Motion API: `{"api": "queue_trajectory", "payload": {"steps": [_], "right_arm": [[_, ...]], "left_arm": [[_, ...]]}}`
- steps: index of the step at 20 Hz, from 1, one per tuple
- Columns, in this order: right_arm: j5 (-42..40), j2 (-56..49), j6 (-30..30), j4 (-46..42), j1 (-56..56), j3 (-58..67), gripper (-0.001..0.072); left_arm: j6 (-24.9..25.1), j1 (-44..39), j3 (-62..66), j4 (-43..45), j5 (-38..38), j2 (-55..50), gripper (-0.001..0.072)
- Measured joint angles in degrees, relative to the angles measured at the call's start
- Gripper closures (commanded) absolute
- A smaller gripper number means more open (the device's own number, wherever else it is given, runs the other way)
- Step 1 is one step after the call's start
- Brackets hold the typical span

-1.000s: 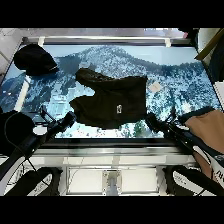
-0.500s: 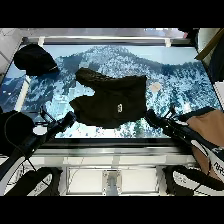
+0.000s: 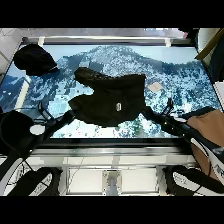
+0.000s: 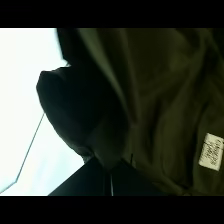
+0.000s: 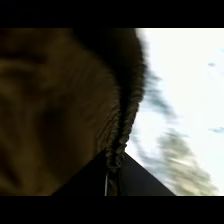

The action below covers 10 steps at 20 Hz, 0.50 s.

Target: Fold the clothes and pants, and hang the long-sleeved shirts on hangers.

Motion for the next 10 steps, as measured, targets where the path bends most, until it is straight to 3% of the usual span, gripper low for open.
{"api": "queue_trajectory", "payload": {"steps": [4,10], "right_arm": [[3.93,15.3,0.92,-9.18,0.15,10.16,0.0694],[13.31,35.52,20.9,-34.84,0.2,36.46,0.0694]], "left_arm": [[-3.17,4.37,14.43,14.99,-10.05,6.84,0.07],[-6.23,10.71,51.23,33.46,-25.0,12.94,0.07]]}}
